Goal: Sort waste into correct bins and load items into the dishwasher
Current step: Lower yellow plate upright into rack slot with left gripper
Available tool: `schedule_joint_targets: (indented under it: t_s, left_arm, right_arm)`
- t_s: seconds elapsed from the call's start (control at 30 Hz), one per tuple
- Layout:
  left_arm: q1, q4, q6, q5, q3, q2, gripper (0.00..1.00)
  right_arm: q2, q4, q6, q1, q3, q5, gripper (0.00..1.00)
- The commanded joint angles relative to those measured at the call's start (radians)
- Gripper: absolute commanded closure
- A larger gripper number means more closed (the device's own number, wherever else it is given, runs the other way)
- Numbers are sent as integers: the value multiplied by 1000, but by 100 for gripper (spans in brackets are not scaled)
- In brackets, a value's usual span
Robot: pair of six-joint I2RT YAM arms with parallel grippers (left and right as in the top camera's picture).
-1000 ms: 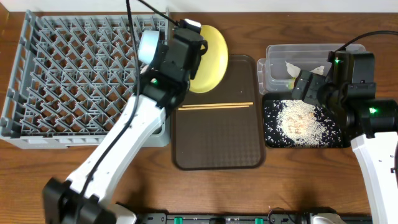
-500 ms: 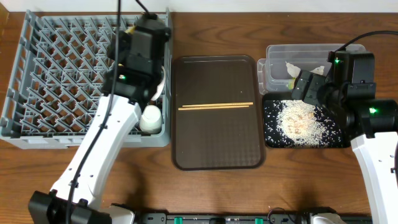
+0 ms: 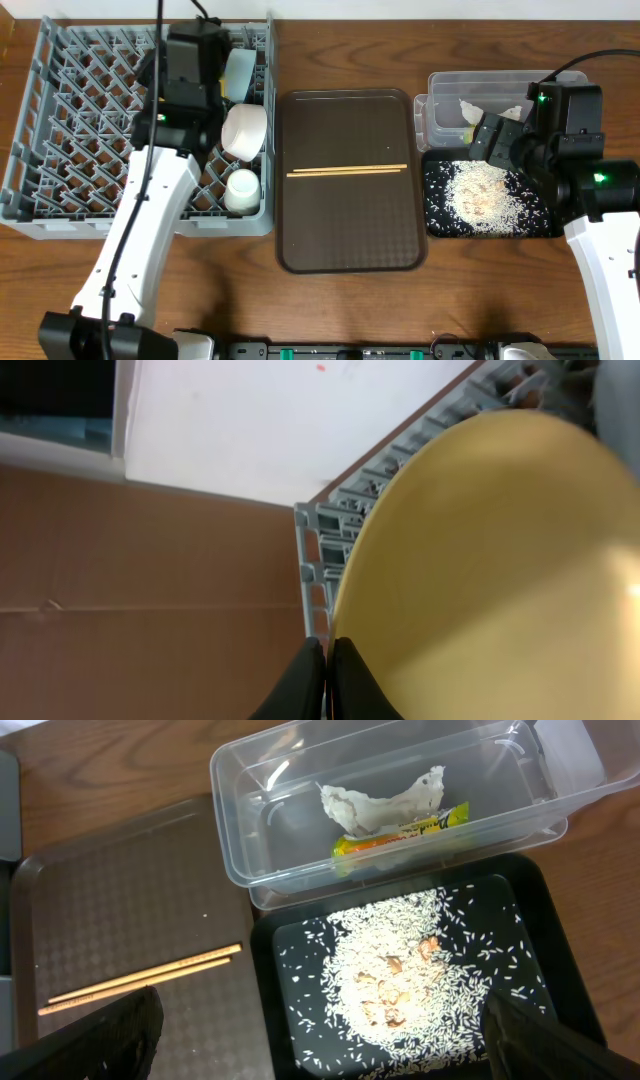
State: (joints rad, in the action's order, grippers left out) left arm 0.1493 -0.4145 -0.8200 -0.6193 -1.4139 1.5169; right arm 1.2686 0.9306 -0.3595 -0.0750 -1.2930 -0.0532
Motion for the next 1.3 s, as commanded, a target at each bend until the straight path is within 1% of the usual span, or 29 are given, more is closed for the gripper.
schedule_joint_targets:
  t_s: [0.0,0.4,0.57,0.67,0.7,0.73,0.8,0.83,0.87,0.9,0.93,1.0,1.03,1.1,1.23,1.27]
  left_arm:
    - [-33,5,-18,52,0,9,93]
    - [-49,-5,-12,66,0,126,92]
    - [-49,-6,31,67,1,144,93]
    - [-49,2,37,66,1,144,92]
    - [-49,7,68,67,1,144,92]
    - [-49,13,118,71,1,144,89]
    - [-49,5,266,105,1,144,71]
    - [-49,-7,352,122,1,144,67]
    - [-50,-28,449,143,1,144,65]
    - [-50,-58,548,175,1,144,64]
    - [-51,-84,620,204,1,144,64]
    - [-55,-131,725,260,1,144,64]
    - [-57,-147,768,278,1,144,66]
    - [-64,-160,838,309,1,144,69]
    - [-87,-170,912,423,2,146,71]
    - [-92,-171,912,463,2,147,75]
  right_arm:
    - [1,2,-10,10,-4,-10,1]
    - [1,2,-10,10,-4,-10,1]
    - [1,2,-10,10,-4,-10,1]
    - [1,2,-10,10,-4,-10,1]
    - [1,2,-10,10,-4,-10,1]
    - [1,2,-10,10,-4,-10,1]
    - [1,2,-10,10,-4,-10,1]
    - [1,2,-10,10,-4,-10,1]
    - [1,2,-10,10,-4,-10,1]
    - [1,2,-10,10,-4,-10,1]
    - [1,2,-10,10,-4,-10,1]
    - [1,2,-10,10,-4,-10,1]
    - [1,2,-10,10,-4,-10,1]
    - [1,2,-10,10,-4,-10,1]
    - [1,2,-10,10,-4,-10,1]
    - [1,2,-10,10,-4,-10,1]
